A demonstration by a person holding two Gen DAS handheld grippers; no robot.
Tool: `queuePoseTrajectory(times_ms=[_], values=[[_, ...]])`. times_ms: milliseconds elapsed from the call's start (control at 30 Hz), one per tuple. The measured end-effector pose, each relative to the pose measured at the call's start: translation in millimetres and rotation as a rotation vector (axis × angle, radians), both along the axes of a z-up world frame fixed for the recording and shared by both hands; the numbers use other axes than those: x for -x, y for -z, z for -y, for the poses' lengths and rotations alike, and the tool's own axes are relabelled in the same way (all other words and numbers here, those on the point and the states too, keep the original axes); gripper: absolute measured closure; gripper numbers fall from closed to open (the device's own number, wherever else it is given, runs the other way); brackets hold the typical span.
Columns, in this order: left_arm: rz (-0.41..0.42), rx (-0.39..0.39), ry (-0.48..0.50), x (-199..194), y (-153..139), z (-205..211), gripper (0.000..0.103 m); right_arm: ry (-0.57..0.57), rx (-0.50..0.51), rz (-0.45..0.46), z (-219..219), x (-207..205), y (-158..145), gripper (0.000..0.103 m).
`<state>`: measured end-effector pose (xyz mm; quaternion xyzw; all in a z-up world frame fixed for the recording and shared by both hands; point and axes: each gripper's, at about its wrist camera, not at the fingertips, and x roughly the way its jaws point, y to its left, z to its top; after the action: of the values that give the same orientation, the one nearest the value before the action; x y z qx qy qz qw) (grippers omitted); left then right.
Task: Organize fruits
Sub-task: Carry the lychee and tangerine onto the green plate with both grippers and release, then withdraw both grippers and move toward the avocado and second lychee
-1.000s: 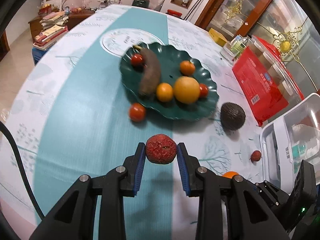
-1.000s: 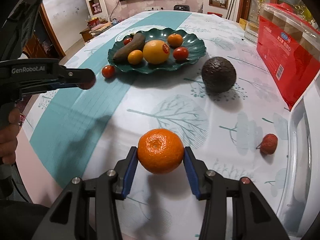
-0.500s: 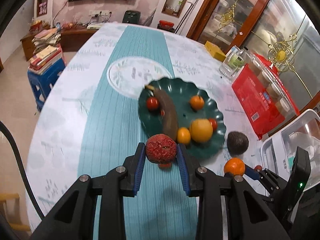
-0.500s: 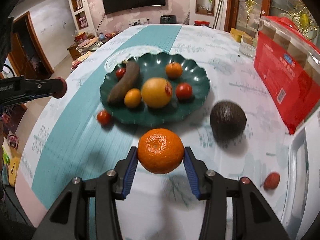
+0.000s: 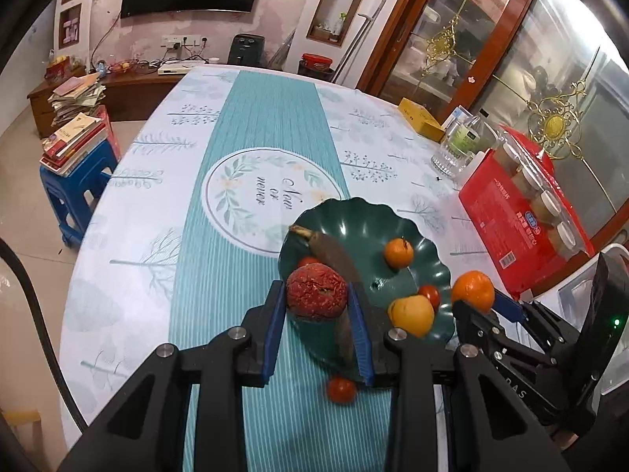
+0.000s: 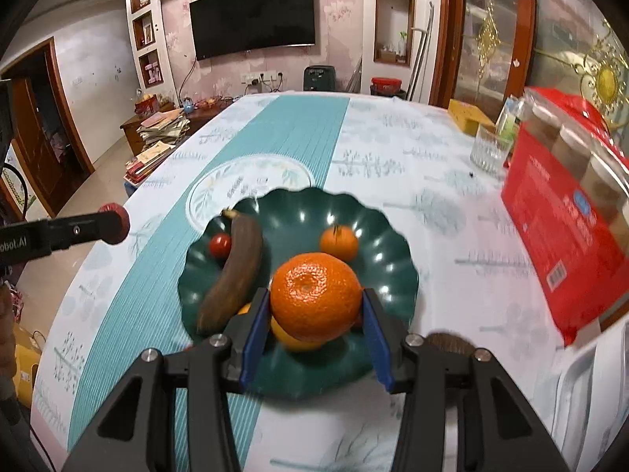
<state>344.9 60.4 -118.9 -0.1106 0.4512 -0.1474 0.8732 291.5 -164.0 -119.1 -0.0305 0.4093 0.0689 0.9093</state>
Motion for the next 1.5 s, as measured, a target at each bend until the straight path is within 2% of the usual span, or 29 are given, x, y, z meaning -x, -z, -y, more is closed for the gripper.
queuePoseTrajectory(times_ms=[100,333,467,533,567,600,667,767,867,1100,1267,1500], values=[[-0.023,0.009,0.007,-8,8,5,0.073,0.013,-0.006,-0.001,0,-11,4,0.057],[-0.124,0.029,0.053,-25,45,23,0.073,0.038,-0.009,-0.068,-2,-27,27,0.057],[-0.167,0.025,0.081,-33,62,36,0.072,0.041,-0.007,-0.063,-2,-30,33,0.056],[-0.19,0.005,0.08,-35,67,42,0.069,0.033,0.017,-0.064,-4,-30,35,0.056],[-0.201,-0.006,0.075,-35,68,43,0.06,0.03,0.029,-0.069,-5,-30,36,0.054],[-0.205,-0.01,0.072,-34,68,44,0.05,0.029,0.035,-0.075,-5,-31,36,0.053],[-0.205,-0.019,0.053,-33,65,43,0.044,0.042,0.029,-0.077,-3,-29,34,0.047],[-0.203,-0.008,0.008,-27,56,34,0.034,0.065,0.008,-0.067,2,-23,25,0.044],[-0.198,0.014,-0.022,-18,43,24,0.033,0.087,-0.005,-0.058,7,-14,16,0.041],[-0.163,-0.007,-0.046,19,15,11,0.03,0.153,-0.044,-0.061,24,23,-3,0.039],[-0.15,-0.028,-0.032,52,1,11,0.03,0.207,-0.066,-0.067,39,57,-8,0.032],[-0.131,-0.04,0.009,93,-13,21,0.03,0.289,-0.088,-0.091,63,107,-7,0.031]])
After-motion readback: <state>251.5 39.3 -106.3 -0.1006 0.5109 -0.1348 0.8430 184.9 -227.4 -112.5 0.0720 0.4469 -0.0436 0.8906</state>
